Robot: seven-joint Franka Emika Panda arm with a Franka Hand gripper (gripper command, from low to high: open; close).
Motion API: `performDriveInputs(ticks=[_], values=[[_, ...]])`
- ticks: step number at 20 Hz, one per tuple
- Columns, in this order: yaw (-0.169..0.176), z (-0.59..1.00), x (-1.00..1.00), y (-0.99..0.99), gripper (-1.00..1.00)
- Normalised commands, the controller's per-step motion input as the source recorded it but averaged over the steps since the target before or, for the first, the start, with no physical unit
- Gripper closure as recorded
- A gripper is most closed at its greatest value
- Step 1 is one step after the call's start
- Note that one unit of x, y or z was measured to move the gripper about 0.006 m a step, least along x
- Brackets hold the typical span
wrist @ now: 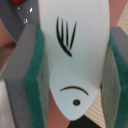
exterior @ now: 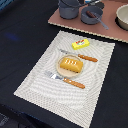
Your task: Interact with the objects in diverse but meaningful ways.
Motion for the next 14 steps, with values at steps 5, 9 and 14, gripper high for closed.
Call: performDriveInputs(ticks=[5,9,14], values=[[0.019,-0.21,0.38,0.49,1.00],[0.016,-0.14,0.35,0.47,-1.00],[0.013,-0.04,0.27,0.42,-1.00]])
